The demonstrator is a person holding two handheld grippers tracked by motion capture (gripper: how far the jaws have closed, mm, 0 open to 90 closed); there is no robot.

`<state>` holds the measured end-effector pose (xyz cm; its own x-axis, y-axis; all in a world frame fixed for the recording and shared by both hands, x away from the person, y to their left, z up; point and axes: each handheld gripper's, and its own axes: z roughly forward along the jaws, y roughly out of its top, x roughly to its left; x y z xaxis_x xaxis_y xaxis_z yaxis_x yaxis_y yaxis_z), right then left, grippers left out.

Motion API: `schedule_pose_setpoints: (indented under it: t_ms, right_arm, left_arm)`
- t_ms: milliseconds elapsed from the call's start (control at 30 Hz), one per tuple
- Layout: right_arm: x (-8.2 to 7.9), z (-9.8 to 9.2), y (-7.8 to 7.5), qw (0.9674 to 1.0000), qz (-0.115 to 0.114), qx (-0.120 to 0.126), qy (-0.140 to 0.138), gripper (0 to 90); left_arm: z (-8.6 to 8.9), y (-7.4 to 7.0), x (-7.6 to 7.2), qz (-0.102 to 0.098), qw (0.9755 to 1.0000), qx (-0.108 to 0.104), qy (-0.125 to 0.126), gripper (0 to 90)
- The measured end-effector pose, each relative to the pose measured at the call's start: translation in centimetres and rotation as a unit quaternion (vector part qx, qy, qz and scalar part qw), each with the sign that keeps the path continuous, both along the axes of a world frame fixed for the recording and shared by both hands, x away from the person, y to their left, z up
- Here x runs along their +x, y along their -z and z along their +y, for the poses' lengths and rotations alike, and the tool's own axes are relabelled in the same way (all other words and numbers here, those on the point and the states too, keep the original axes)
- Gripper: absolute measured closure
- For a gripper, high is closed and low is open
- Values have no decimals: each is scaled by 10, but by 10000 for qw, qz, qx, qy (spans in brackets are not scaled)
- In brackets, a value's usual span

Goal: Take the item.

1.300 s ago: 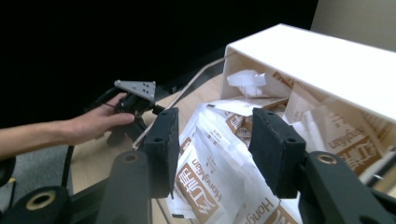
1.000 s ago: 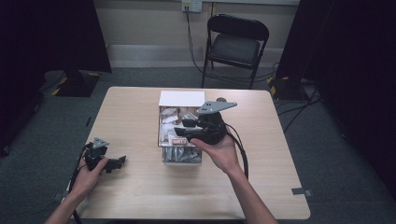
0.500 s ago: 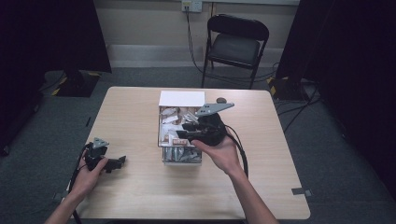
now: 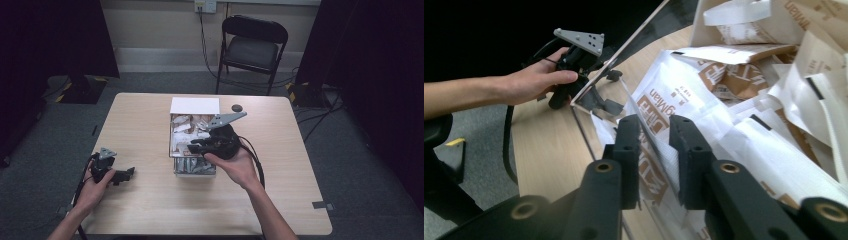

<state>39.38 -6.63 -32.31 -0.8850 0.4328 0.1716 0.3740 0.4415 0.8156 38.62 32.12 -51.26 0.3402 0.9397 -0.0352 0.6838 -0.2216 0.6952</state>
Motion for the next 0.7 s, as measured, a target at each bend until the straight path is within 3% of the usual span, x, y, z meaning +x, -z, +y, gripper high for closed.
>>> schedule_pose_setpoints:
  t_ms: [367, 600, 700]
  right_arm:
    - [-1, 1, 1, 9999, 57, -76, -85, 831]
    - [-1, 2, 0, 9999, 87, -134, -28, 827]
    - [-1, 2, 1, 9998, 64, -162, 0, 877]
  left_arm:
    - [0, 0, 0, -12, 10000, 9, -1, 0]
    - [0, 0, 0, -7, 10000, 10, 3, 0]
    - [0, 0, 0, -9, 10000, 10, 1, 0]
